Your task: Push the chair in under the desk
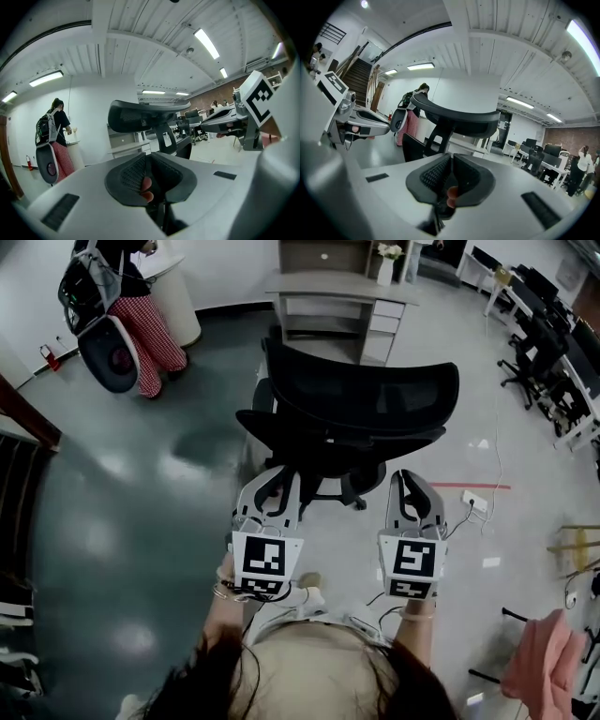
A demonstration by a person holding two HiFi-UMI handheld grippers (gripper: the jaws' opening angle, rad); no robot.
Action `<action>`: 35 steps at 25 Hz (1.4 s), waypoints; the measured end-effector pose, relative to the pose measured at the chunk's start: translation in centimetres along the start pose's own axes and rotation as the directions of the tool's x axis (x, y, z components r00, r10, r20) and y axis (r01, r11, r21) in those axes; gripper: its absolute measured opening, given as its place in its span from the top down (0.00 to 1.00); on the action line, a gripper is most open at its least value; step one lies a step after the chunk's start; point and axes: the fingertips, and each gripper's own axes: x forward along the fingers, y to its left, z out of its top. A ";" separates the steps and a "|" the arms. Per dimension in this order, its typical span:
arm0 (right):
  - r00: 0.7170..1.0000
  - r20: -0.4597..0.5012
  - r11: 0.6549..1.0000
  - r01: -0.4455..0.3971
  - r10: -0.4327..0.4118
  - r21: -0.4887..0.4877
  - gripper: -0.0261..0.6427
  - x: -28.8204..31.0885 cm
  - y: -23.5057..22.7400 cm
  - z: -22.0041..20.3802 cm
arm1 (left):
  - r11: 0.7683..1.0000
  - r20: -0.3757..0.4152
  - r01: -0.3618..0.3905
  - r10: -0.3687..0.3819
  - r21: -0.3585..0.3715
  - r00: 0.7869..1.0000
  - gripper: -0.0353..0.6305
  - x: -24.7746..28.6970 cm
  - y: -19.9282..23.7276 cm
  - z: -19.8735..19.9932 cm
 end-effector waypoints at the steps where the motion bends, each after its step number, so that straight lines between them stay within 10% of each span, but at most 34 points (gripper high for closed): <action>1: 1.000 -0.009 1.000 0.001 -0.001 -0.006 0.92 0.2 0.1 -0.1 | 1.000 -0.002 0.005 -0.005 0.000 1.000 0.92 0.2 0.1 -0.1; 35: 0.992 -0.123 0.986 0.004 -0.025 -0.166 0.77 7.2 -2.5 -3.3 | 0.986 -0.110 0.008 0.010 0.164 0.994 0.80 7.4 2.9 -2.0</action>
